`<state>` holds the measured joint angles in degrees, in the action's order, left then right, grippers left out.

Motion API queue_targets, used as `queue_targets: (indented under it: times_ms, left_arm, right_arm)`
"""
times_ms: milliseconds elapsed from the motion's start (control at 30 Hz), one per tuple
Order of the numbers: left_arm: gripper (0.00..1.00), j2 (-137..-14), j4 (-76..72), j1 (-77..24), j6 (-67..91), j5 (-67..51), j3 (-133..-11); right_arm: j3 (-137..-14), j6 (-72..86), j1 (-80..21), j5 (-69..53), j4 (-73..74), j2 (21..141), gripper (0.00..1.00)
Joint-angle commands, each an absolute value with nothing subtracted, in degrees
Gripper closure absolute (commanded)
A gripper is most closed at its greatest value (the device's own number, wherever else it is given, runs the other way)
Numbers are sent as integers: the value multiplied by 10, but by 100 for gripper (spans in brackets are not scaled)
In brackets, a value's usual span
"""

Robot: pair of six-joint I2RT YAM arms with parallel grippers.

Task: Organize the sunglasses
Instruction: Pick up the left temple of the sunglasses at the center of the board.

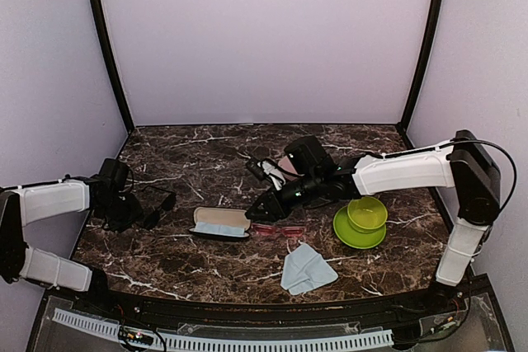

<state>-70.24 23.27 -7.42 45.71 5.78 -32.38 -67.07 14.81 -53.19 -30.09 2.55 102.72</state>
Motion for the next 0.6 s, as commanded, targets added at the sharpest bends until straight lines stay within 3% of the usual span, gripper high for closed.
queue_targets:
  times_ms: [0, 567]
  left_arm:
    - [63, -708, 215, -68, 450, 51, -312]
    - [91, -720, 231, -67, 397, 71, -342]
  right_arm:
    - [-664, 142, -527, -310, 3, 1018, 65]
    - [-664, 143, -526, -305, 0, 1026, 67]
